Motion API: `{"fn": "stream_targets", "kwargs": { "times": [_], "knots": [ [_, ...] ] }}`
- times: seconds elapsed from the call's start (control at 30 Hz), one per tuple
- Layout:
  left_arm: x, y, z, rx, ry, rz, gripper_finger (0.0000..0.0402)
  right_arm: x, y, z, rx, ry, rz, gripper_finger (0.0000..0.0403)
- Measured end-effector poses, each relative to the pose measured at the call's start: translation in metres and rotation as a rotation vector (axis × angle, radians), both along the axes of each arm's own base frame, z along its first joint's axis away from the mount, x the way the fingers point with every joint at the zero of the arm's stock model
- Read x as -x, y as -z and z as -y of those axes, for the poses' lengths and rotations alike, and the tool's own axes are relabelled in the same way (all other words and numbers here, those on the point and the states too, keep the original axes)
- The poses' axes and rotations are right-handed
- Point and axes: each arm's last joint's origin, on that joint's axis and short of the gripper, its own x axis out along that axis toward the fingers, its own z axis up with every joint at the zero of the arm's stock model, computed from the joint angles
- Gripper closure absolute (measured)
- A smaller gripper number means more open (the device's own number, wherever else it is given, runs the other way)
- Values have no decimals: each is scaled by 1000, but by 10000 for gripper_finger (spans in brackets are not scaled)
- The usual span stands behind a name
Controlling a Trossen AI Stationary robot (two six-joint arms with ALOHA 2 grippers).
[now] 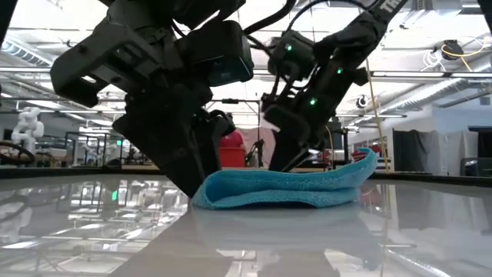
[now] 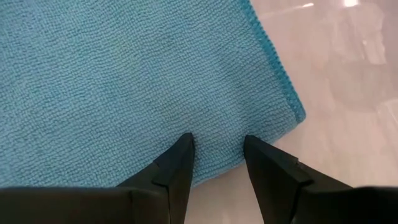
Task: Roll towel
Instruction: Roll the blue microfiber towel
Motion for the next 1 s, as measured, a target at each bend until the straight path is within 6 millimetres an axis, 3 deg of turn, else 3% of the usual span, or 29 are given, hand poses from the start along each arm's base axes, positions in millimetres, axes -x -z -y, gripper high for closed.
{"fn": "stream_targets", "kwargs": {
  "times": [0.27,0.47,0.63,0.77,0.87,1.0],
  "knots": [
    [6,2,5,11,50,-53,249,-1,15,4,7,2,-48,273],
    [9,0,4,3,71,-66,249,3,6,6,7,4,-51,273],
    [12,-13,-3,-18,49,-50,249,10,-26,5,33,-26,-11,273],
    [12,-32,-10,-42,8,15,249,22,-57,-8,72,-109,25,273],
    [14,-45,-14,-57,-14,54,249,29,-80,-28,92,-233,95,273],
    [16,-59,-14,-59,-24,104,249,35,-91,-67,118,-428,134,273]
  ]
}}
